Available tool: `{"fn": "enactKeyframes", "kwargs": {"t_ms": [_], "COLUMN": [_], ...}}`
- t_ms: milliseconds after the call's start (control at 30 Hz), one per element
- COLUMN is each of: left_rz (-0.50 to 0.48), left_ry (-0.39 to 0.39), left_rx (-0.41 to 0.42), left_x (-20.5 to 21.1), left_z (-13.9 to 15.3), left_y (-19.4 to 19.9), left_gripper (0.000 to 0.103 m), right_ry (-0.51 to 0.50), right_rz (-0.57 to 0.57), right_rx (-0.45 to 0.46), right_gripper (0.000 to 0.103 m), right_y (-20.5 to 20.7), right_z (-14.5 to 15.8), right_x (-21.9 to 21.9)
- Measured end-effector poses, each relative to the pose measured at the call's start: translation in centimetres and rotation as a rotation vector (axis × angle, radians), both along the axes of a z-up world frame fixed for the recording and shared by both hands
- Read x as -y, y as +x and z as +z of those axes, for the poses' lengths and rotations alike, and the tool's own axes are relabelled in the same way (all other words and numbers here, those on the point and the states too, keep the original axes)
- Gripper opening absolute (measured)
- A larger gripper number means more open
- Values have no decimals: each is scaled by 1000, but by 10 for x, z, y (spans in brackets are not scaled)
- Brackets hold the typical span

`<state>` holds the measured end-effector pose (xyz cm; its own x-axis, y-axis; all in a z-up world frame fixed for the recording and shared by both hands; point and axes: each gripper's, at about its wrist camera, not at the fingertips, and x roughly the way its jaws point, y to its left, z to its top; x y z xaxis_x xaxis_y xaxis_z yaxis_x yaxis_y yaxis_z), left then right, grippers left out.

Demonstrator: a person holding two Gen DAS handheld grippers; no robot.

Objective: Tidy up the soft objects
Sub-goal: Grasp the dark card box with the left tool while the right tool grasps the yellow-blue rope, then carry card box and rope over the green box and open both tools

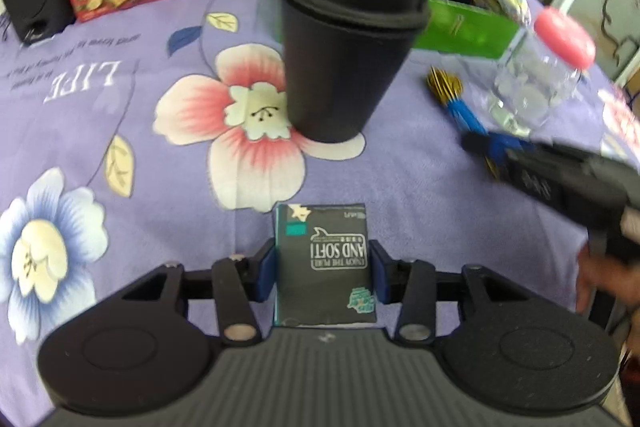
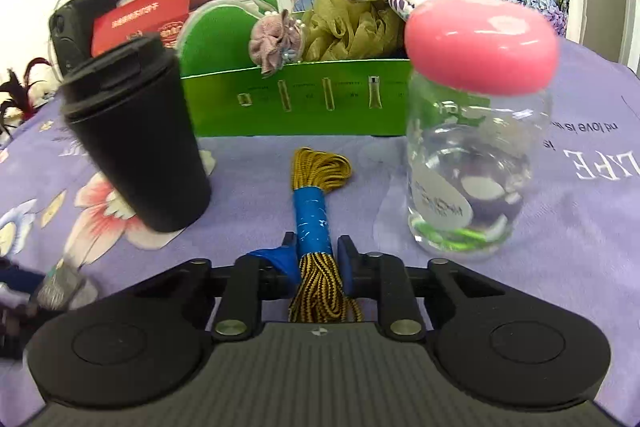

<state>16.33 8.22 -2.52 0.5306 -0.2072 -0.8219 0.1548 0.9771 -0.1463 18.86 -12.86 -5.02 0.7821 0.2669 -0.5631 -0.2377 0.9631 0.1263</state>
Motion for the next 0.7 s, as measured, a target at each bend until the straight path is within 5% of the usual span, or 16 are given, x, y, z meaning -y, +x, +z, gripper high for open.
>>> {"fn": "enactKeyframes", "kwargs": {"t_ms": [333, 500, 633, 700], "left_rz": [-10, 13, 22, 5], "left_ry": [-84, -128, -105, -93], "left_rx": [17, 30, 43, 16], "left_x": [-20, -36, -37, -32], "left_z": [35, 52, 49, 39], "left_y": [-42, -39, -34, -32], "left_gripper": [44, 44, 45, 45], "right_ry": [216, 416, 70, 69], "right_rz": [20, 40, 52, 58], "right_rx": [15, 3, 22, -7], "right_gripper": [0, 0, 2, 7], "right_y": [-85, -83, -77, -68], "right_z": [25, 39, 24, 16], "right_x": [23, 42, 17, 16]}}
